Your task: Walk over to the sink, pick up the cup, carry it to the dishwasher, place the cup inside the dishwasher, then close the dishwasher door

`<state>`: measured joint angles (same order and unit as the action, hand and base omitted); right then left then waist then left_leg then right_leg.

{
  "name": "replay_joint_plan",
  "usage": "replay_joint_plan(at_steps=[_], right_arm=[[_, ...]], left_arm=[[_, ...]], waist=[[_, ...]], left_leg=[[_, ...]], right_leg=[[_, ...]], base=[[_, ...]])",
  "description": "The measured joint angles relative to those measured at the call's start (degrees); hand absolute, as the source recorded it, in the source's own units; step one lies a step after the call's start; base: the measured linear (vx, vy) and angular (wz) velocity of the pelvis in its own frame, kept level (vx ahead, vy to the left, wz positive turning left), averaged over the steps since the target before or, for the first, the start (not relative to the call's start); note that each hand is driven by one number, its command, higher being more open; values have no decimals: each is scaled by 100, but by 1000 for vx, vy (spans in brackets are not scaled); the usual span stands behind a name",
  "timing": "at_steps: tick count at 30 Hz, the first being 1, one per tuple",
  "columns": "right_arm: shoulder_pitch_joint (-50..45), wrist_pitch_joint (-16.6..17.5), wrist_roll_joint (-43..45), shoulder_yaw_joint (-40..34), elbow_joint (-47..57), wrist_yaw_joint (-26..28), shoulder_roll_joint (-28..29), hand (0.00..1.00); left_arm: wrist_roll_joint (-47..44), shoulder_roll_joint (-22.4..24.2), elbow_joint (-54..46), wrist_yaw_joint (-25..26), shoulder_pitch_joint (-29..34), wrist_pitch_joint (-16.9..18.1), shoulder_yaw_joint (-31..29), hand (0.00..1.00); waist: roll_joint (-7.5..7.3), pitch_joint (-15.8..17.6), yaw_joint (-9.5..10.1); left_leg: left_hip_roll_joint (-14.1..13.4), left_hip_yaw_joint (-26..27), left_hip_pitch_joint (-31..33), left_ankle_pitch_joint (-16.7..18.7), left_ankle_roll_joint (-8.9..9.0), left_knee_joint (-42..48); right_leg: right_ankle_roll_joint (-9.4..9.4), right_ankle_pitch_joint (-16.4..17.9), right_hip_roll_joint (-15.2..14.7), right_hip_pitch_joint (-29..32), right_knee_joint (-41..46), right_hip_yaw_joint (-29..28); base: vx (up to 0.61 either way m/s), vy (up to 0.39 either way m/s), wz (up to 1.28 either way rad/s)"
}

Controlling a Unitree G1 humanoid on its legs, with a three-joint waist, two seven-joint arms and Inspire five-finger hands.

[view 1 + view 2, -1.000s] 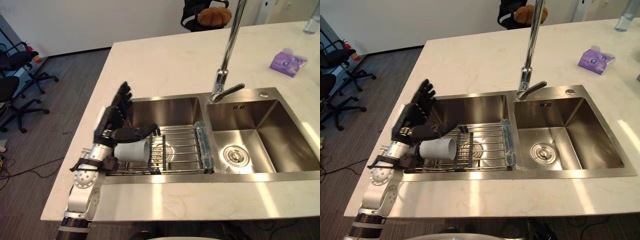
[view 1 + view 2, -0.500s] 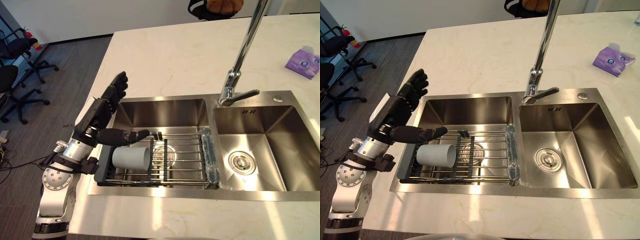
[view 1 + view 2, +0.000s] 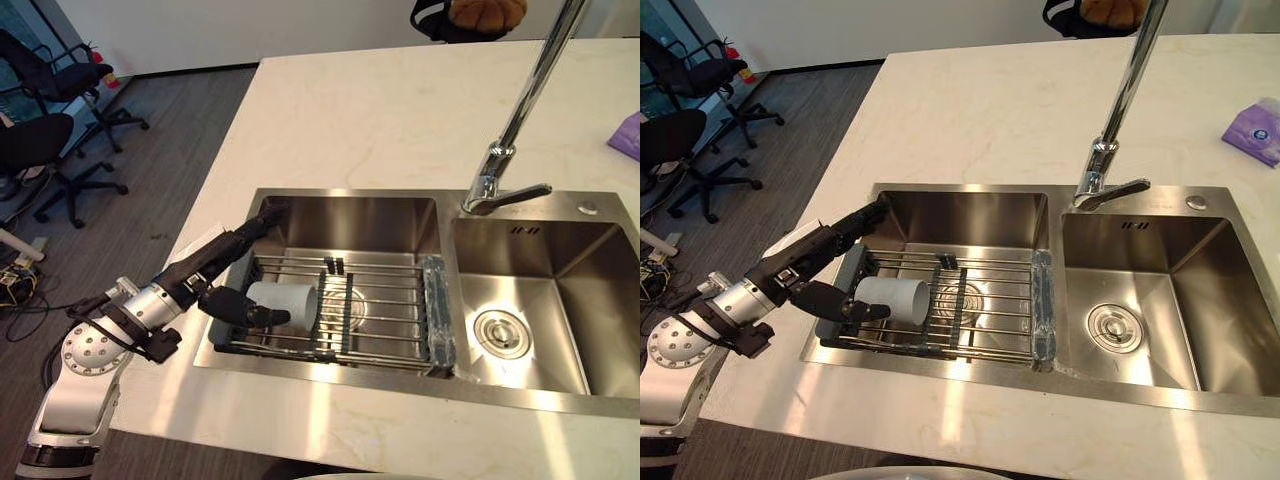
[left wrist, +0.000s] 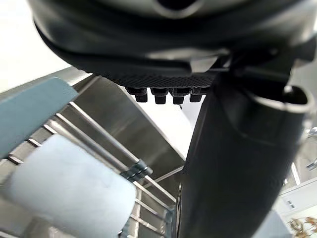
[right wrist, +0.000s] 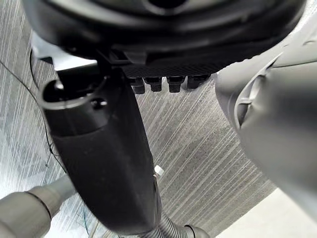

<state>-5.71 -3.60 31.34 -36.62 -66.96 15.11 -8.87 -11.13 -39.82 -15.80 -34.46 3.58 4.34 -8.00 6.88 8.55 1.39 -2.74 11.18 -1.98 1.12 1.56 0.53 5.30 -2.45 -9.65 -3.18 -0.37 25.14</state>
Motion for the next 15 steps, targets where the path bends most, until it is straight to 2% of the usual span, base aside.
replay_joint_plan(at_steps=[5,8,12,15], right_arm=[[38,-35,5,109,-5,-2,-24,100],[60,-46,9,109,-6,-2,-24,100],[41,-45,12,113,-24,-2,-18,100],[13,-42,13,113,-24,-6,-18,100]], left_arm=[[218,-26,5,156,5,71,286,100],[455,28,7,620,13,560,325,100],[1096,422,8,1301,31,1501,328,100],[1606,624,5,1590,35,1877,421,100]], waist=[[0,-124,50],[-6,-150,59],[-9,-152,59],[-11,-153,36]], left_leg=[[1,-26,57,-20,1,-12],[1,-26,53,-24,2,-18],[-2,-12,41,-26,3,-25],[-15,38,2,-27,6,-45]], right_leg=[[-3,-3,1,42,0,27],[-3,-3,2,39,1,28],[-3,-3,3,39,0,14],[-9,-7,14,41,0,-40]], base=[[-10,2,3],[0,0,0],[-4,1,-1],[-13,3,-8]])
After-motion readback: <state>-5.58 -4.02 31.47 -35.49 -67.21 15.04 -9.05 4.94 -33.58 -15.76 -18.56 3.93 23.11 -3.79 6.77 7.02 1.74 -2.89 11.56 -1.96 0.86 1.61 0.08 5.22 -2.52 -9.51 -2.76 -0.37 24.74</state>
